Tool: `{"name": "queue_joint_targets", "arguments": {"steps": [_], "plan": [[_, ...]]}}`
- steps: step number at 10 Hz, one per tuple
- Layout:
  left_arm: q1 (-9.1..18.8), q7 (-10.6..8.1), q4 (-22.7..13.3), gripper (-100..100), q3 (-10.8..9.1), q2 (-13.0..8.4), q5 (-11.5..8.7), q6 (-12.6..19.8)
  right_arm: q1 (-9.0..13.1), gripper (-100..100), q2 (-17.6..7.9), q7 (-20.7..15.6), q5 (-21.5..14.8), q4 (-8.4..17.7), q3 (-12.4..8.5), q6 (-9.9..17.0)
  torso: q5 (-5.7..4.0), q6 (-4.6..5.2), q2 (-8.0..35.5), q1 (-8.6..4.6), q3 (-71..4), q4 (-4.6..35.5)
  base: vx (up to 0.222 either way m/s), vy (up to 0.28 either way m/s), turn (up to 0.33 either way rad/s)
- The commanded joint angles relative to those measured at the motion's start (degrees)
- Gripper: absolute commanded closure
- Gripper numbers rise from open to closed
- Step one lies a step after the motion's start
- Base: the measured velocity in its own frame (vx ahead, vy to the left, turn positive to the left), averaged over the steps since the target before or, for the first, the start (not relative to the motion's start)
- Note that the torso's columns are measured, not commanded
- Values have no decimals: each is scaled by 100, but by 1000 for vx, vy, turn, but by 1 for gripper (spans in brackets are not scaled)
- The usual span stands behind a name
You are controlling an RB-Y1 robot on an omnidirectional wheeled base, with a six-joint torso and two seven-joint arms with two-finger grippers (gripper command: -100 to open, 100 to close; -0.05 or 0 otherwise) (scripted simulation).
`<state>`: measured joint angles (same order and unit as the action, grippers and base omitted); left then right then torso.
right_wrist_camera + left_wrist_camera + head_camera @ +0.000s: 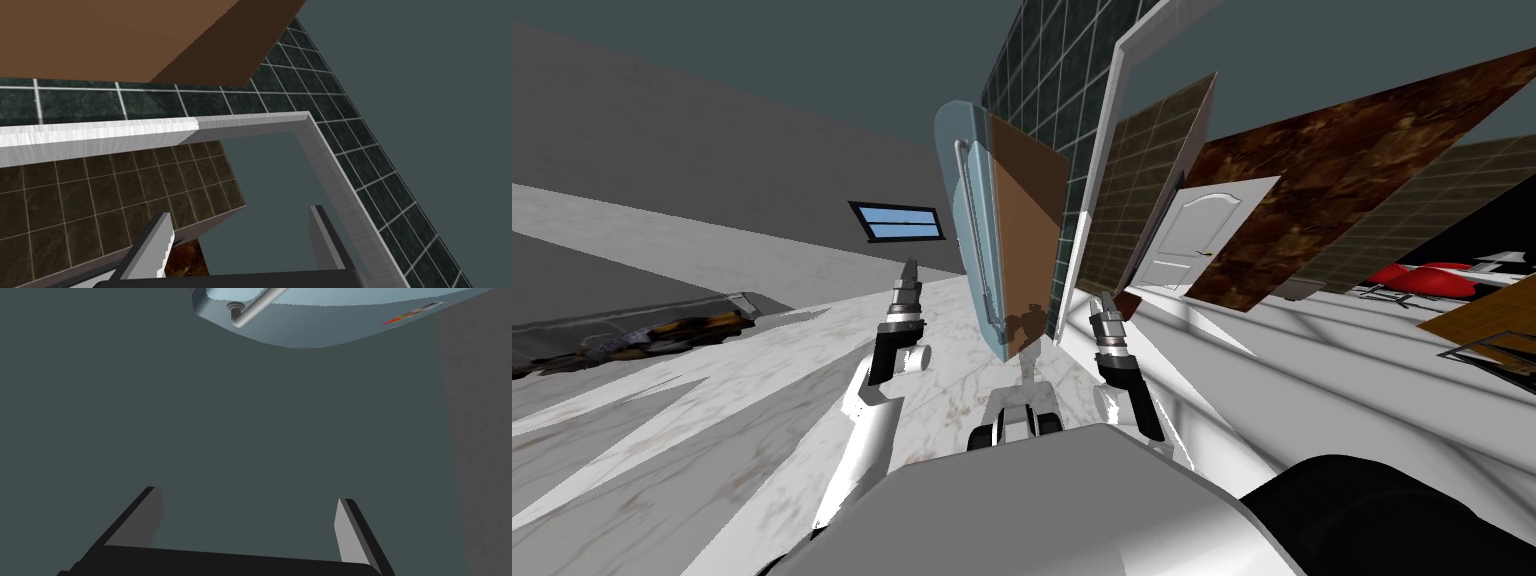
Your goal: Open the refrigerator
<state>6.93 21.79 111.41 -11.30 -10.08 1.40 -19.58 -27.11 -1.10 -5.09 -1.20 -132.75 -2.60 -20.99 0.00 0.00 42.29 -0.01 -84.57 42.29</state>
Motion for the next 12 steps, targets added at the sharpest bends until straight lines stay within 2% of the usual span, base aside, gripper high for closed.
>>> {"name": "queue_joint_targets", "arguments": {"steps": [1,2,3,4,6,7,8,9,11,12], "plan": [[466,139,-226,-100,-66,17,-11,196,0,0,0,0,0,0,0,0,0,0,-1,1,0,-1,10,12,6],[678,254,-458,-100,-128,31,-23,347,0,0,0,0,0,0,0,0,0,1,0,-1,0,0,14,14,9],[863,254,-458,-100,-128,31,-23,347,0,0,0,0,0,0,0,0,1,0,-1,1,0,-1,11,13,5],[1036,367,-698,-100,-188,47,-32,500,0,0,0,0,0,0,0,0,0,0,1,0,0,0,12,14,11],[1255,367,-698,-100,-188,47,-32,500,0,0,0,0,0,0,0,0,1,0,0,2,0,0,9,9,4],[1479,478,-947,-100,-245,64,-39,652,0,0,0,0,0,0,0,0,0,0,2,-1,2,0,12,10,18],[1628,478,-947,-100,-245,64,-39,652,0,0,0,0,0,0,0,0,0,0,-1,1,0,-1,13,9,7],[1806,585,-1203,-100,-300,80,-45,805,0,0,0,0,0,0,0,0,0,0,-1,0,-1,0,18,11,14],[1999,585,-1203,-100,-300,80,-45,805,0,0,0,0,0,0,0,0,0,0,-2,1,-1,-1,16,6,4],[2228,690,-1466,-100,-351,95,-48,957,0,0,0,0,0,0,0,0,0,0,2,0,1,0,18,7,22]]}}
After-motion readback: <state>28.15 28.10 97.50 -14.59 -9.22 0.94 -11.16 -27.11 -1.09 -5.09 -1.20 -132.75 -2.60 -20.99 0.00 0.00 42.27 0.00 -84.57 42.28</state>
